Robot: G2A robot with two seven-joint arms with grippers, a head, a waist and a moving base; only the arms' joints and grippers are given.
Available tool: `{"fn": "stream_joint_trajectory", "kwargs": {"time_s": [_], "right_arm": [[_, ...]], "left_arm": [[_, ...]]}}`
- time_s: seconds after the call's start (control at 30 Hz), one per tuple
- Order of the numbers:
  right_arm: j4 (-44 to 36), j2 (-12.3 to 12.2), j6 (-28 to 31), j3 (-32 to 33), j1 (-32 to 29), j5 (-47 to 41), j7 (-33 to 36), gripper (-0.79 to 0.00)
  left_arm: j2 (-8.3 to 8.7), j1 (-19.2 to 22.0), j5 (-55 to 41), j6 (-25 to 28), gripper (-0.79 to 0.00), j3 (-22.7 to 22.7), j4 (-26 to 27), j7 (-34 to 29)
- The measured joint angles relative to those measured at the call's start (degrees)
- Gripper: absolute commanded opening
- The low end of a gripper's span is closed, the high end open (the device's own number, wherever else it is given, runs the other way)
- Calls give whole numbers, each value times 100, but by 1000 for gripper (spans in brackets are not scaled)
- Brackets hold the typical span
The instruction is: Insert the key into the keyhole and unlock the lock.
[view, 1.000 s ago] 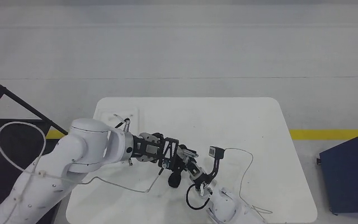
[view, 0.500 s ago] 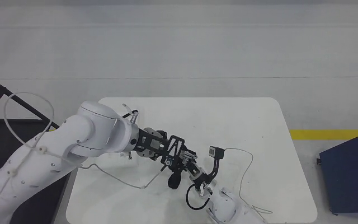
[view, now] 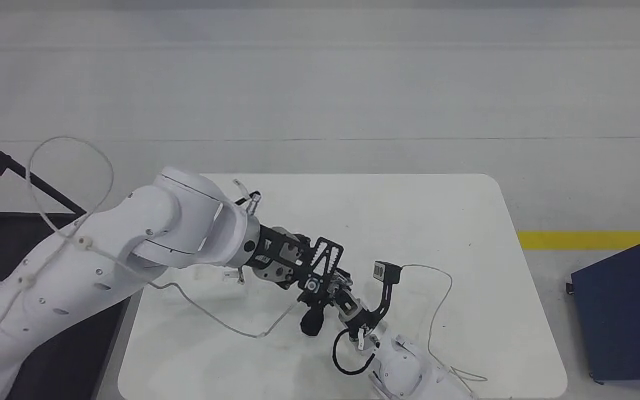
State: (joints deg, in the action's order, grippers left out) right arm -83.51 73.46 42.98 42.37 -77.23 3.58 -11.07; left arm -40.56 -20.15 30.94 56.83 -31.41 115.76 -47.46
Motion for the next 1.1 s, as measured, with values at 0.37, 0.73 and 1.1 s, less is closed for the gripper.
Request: {"fn": "stream_joint_trajectory", "kwargs": {"time_s": [0.37, 0.73, 1.1], "right_arm": [[0, 0, 0, 0, 0, 0, 0, -785], [-1, 1, 1, 0, 1, 0, 0, -785], [0, 0, 0, 0, 0, 0, 0, -785]], "left_arm": [[-243, 866, -371, 99, -785, 942, -237, 99], [-571, 1958, -1196, 118, -785, 2176, -698, 117], [-772, 1979, -1350, 118, -785, 2166, -1068, 117]]}}
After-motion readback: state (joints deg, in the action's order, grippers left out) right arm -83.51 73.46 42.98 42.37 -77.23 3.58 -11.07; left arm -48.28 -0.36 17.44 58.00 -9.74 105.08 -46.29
